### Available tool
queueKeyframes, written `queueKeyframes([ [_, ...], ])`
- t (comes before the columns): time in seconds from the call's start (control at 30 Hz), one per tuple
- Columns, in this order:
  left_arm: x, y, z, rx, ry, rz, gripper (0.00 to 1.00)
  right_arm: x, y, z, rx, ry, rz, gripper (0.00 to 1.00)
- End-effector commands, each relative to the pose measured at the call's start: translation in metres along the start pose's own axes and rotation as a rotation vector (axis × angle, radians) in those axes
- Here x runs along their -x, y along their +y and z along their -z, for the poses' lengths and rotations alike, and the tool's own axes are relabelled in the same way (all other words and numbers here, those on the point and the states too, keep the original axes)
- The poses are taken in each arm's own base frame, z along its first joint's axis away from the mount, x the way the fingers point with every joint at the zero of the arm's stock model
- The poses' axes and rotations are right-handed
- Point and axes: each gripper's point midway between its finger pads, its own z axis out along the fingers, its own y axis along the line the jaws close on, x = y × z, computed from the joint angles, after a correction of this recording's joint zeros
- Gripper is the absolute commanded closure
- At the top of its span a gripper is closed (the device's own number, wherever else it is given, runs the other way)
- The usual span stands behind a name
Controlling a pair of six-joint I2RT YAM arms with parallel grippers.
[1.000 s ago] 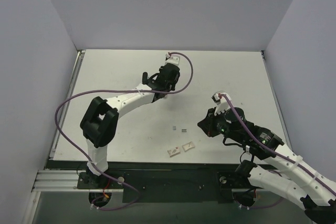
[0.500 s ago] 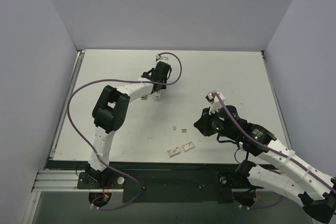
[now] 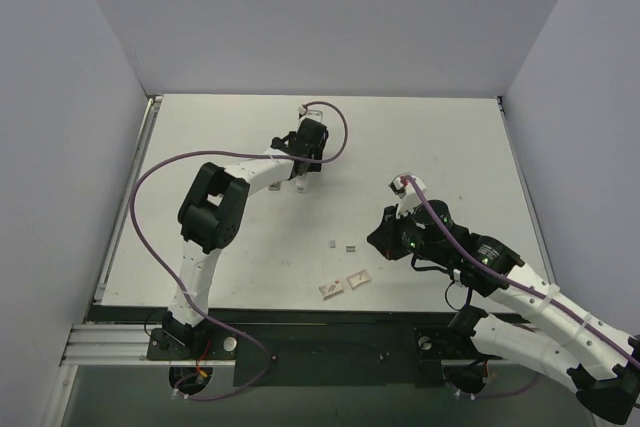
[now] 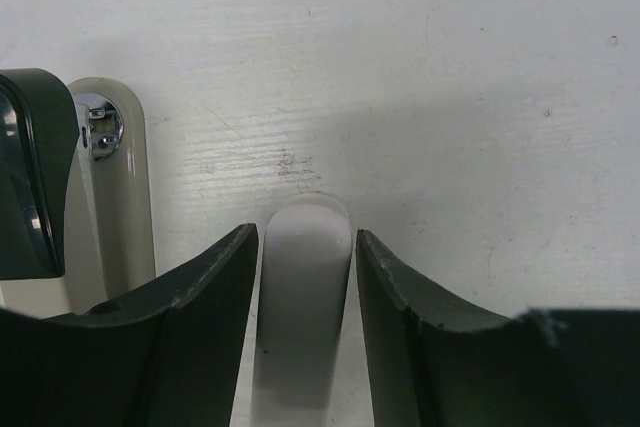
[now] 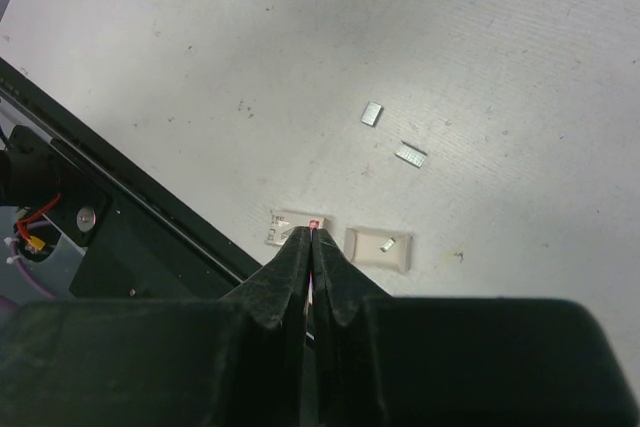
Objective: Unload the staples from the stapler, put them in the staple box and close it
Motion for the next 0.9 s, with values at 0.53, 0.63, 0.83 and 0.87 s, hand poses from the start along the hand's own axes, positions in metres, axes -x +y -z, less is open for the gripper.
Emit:
queueKeyframes([
  [0.53, 0.038, 0.001, 0.033, -0.015, -0.132, 0.007, 0.48, 0.003, 0.008, -0.004, 0.037, -0.011, -0.031, 1.0],
  [0.63, 0.042, 0.001, 0.036, -0.005, -0.147, -0.004, 0.48, 0.002, 0.008, -0.005, 0.04, -0.006, -0.034, 1.0],
  [0.83, 0.048, 0.001, 0.038, 0.0, -0.163, -0.015, 0.5, 0.002, 0.009, -0.007, 0.043, -0.001, -0.034, 1.0],
  [0.87, 0.048, 0.001, 0.038, 0.0, -0.163, -0.015, 0.51, 0.002, 0.01, -0.007, 0.045, -0.002, -0.034, 1.0],
])
